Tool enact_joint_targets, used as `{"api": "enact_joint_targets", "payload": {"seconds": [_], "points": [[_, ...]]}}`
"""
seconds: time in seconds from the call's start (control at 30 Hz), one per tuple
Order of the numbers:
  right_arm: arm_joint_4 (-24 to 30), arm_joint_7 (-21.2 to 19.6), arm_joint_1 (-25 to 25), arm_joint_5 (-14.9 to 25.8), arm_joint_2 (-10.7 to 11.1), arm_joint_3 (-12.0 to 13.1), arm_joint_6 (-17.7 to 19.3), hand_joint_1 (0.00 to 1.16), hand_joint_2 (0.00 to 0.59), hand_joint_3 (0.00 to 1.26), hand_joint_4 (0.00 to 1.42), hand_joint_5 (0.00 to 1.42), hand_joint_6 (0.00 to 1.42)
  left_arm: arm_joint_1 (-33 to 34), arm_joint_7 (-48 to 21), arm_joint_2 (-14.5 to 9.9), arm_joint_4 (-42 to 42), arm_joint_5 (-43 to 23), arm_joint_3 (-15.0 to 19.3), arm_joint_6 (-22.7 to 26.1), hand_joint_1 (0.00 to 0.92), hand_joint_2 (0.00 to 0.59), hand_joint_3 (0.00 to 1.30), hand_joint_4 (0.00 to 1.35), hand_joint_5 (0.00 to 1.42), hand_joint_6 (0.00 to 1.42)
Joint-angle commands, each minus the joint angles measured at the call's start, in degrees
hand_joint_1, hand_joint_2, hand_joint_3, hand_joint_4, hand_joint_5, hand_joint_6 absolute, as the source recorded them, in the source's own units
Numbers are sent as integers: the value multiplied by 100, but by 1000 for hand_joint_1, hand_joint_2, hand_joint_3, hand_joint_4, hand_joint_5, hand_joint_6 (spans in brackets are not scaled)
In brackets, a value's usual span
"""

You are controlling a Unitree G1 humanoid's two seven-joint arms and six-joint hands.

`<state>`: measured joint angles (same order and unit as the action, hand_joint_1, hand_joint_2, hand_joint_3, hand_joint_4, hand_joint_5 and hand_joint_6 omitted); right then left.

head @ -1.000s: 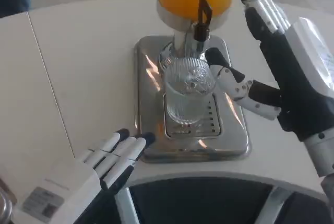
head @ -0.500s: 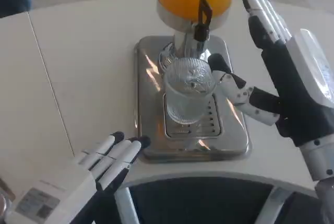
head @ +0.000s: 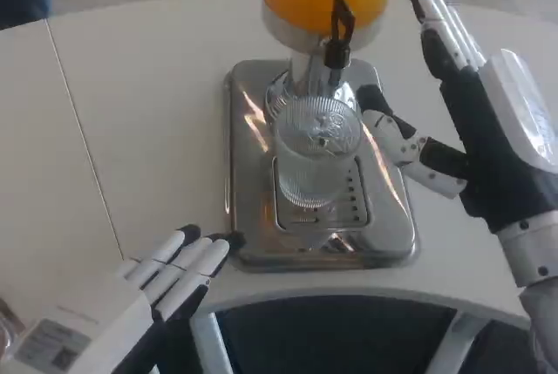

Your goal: Grasp the cup under the faucet to collect the drink, then remove the cup.

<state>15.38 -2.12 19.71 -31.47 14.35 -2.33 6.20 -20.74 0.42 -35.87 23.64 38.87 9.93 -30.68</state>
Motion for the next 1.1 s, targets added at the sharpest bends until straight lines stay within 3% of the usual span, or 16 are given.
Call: {"api": "enact_joint_targets", "payload": {"seconds": [0.03, 0.77, 1.1], "points": [[-140, -68, 139, 96, 34, -1, 98, 453, 481, 25, 0, 0, 46, -84, -101, 37, 88, -2, 16, -23, 27, 107, 37, 0, 15, 115], [-895, -231, 845, 186, -288, -433, 295, 442, 481, 25, 0, 0, 48, -265, -203, 129, 222, -28, 169, 24, 27, 107, 56, 0, 16, 125], [-1249, -296, 1066, 335, -480, -619, 609, 442, 481, 25, 0, 0, 48, -253, -231, 149, 179, -40, 224, 49, 27, 107, 58, 0, 16, 129]]}}
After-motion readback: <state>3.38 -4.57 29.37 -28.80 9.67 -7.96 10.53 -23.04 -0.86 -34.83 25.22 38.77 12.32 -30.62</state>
